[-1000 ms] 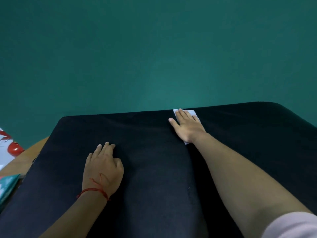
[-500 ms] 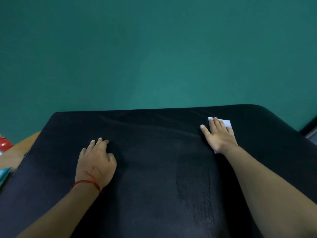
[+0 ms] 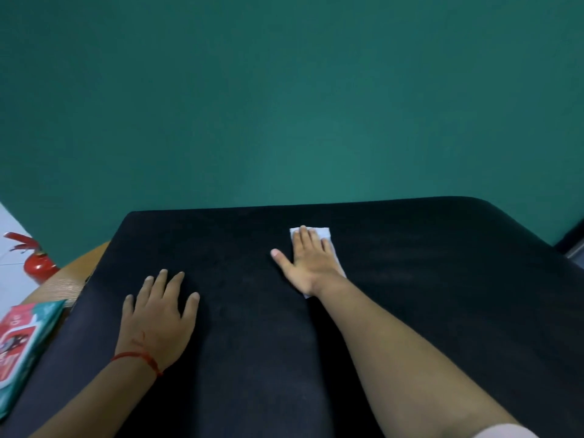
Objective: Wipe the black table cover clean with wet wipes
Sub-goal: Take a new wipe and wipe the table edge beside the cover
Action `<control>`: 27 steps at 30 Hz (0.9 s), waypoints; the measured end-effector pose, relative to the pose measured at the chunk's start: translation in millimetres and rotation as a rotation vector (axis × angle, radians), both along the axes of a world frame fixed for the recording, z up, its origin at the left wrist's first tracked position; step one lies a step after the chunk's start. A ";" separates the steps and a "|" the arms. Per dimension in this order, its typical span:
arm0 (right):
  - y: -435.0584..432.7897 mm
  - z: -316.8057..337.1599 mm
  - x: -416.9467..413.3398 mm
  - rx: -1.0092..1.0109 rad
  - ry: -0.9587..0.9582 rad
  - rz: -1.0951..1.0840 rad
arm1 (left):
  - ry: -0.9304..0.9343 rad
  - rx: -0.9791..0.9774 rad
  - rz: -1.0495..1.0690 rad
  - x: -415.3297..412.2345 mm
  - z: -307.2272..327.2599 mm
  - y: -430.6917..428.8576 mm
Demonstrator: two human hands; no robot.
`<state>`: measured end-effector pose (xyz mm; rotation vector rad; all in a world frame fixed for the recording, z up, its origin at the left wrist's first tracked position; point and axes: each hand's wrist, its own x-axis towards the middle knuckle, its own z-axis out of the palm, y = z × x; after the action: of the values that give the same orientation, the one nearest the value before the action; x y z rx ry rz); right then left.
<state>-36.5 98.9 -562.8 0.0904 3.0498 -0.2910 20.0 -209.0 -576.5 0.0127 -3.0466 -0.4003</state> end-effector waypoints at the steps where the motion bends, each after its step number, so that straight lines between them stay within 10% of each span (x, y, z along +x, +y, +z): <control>1: -13.3 -0.7 0.8 -0.009 0.002 0.024 | 0.010 0.003 0.001 -0.7 -1.3 0.9; 27: -80.9 -5.8 137.1 -0.175 0.013 0.335 | 0.027 0.066 0.020 0.6 2.4 2.4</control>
<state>100.6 18.0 -568.6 -0.4275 2.9651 -0.5291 20.6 -206.7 -574.1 0.0410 -3.0025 -0.4951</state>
